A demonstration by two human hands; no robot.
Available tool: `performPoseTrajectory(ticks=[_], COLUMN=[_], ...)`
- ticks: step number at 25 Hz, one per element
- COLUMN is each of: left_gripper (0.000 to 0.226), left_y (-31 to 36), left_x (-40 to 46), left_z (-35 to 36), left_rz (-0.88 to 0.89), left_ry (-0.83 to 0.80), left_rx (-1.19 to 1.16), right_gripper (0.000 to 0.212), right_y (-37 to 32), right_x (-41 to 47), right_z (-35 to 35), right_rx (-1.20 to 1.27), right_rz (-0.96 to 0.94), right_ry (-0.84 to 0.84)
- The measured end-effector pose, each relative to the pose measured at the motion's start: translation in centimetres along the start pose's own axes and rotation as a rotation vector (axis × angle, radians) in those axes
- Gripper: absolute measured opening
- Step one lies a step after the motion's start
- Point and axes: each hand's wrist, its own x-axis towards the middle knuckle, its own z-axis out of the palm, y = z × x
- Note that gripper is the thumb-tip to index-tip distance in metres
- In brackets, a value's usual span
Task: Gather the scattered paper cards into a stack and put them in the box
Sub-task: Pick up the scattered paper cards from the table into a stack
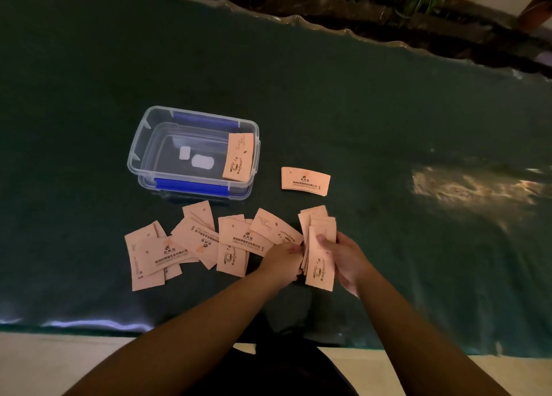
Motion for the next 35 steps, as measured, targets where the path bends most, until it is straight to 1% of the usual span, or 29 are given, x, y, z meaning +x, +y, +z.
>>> performPoseTrajectory(ticks=[2, 3, 4, 5, 6, 7, 9, 10, 13, 15, 16, 19, 23, 25, 28, 30, 32, 34, 35], left_gripper=[0.014, 0.006, 0.01, 0.022, 0.027, 0.029, 0.023, 0.022, 0.041, 0.05, 0.049, 0.034, 0.035, 0.033, 0.034, 0.033, 0.034, 0.031, 0.028], left_y=[-1.1, -1.7, -2.5, -3.1, -3.5, -3.8, -4.0, -3.9, -3.8, -3.7, -3.6, -3.1, -2.5, -2.1, -1.4, -1.2, -1.2, -1.1, -1.1], left_x=[-0.2, -0.3, -0.5, -0.8, -1.1, -1.2, -1.5, -1.7, -2.1, -2.5, -2.6, -2.7, -2.5, -2.4, -2.1, -2.1, -2.1, -2.1, -2.0], left_z=[-0.8, -1.3, -1.9, -2.5, -3.0, -3.4, -4.0, -4.3, -5.0, -5.5, -5.8, -6.6, -6.8, -6.4, -6.1, -5.9, -5.8, -5.9, -6.1], left_rz=[-0.031, -0.051, -0.077, -0.102, -0.115, -0.112, -0.083, -0.076, -0.066, -0.059, -0.056, -0.063, -0.059, -0.036, -0.01, -0.001, 0.011, -0.022, -0.037], left_ry=[0.086, 0.128, 0.162, 0.204, 0.252, 0.302, 0.39, 0.426, 0.453, 0.471, 0.479, 0.463, 0.405, 0.383, 0.387, 0.364, 0.306, 0.22, 0.186], left_rx=[0.094, 0.065, 0.01, -0.064, -0.154, -0.235, -0.375, -0.441, -0.557, -0.555, -0.539, -0.494, -0.442, -0.386, -0.239, -0.134, -0.114, -0.139, -0.112], right_gripper=[0.022, 0.021, 0.024, 0.03, 0.037, 0.042, 0.047, 0.05, 0.052, 0.051, 0.051, 0.053, 0.056, 0.055, 0.049, 0.057, 0.059, 0.054, 0.051], right_y=[-1.2, -1.8, -2.3, -2.6, -2.8, -2.9, -3.0, -3.0, -3.2, -3.4, -3.4, -3.5, -3.1, -3.0, -2.5, -2.3, -2.1, -1.8, -1.7], right_x=[0.4, 0.7, 1.0, 1.3, 1.6, 1.9, 2.5, 2.7, 3.1, 3.2, 3.2, 3.0, 2.8, 2.6, 2.2, 1.9, 1.7, 1.7, 1.6], right_z=[0.1, 0.5, 0.9, 1.6, 2.5, 3.4, 4.9, 5.6, 6.8, 7.3, 7.6, 8.8, 10.6, 11.1, 11.2, 11.0, 10.6, 10.0, 9.6], right_rx=[-0.13, -0.208, -0.29, -0.376, -0.46, -0.536, -0.657, -0.695, -0.714, -0.733, -0.751, -0.813, -0.884, -0.863, -0.819, -0.778, -0.729, -0.671, -0.635], right_rz=[-0.038, -0.054, -0.069, -0.082, -0.096, -0.113, -0.151, -0.164, -0.177, -0.187, -0.19, -0.197, -0.216, -0.203, -0.161, -0.123, -0.1, -0.078, -0.067], right_ry=[0.019, 0.007, -0.013, -0.036, -0.056, -0.07, -0.077, -0.07, -0.042, -0.036, -0.04, -0.082, -0.112, -0.104, -0.07, -0.034, 0.009, 0.038, 0.049])
